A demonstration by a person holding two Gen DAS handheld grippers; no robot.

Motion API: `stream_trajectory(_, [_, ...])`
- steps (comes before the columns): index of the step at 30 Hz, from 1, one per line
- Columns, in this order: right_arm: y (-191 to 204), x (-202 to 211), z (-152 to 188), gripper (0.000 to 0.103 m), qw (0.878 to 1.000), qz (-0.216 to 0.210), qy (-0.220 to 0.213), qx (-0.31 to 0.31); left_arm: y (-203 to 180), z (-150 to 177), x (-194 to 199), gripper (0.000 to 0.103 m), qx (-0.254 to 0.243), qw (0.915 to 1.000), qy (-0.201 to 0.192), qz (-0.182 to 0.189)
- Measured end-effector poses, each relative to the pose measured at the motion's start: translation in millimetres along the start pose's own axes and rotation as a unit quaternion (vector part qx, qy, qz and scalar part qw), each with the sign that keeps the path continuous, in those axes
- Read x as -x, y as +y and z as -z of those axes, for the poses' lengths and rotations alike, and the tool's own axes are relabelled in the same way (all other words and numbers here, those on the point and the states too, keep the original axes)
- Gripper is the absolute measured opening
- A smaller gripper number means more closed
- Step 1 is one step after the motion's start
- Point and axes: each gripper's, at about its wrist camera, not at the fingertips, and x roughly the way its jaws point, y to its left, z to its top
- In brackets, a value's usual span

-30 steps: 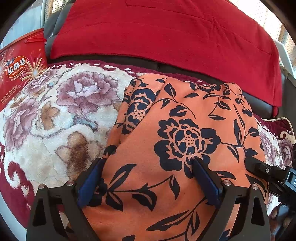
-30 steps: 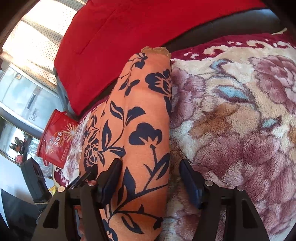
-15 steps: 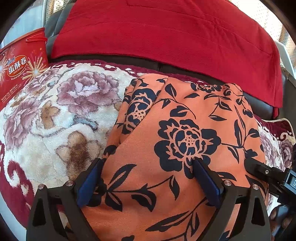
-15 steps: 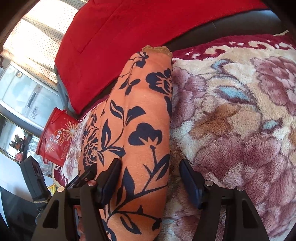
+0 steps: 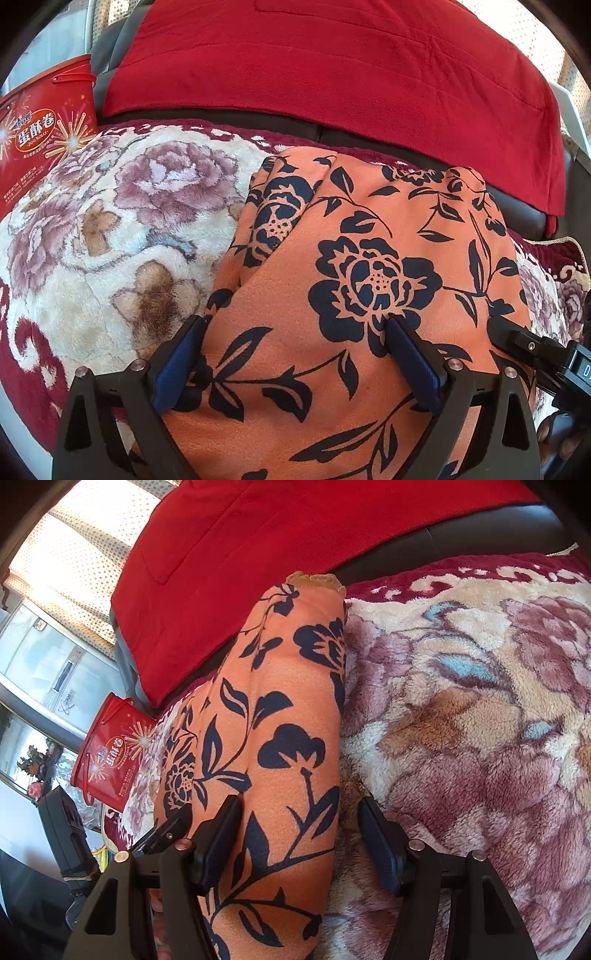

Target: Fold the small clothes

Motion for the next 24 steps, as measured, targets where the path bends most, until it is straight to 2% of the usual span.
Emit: stream_trajectory(24, [-2.4, 0.9, 2.8, 0.067, 1.0, -0.006, -0.013, -0.002, 2.8, -2.4, -1.2, 0.099, 0.01, 0.9999, 0.004, 0.004])
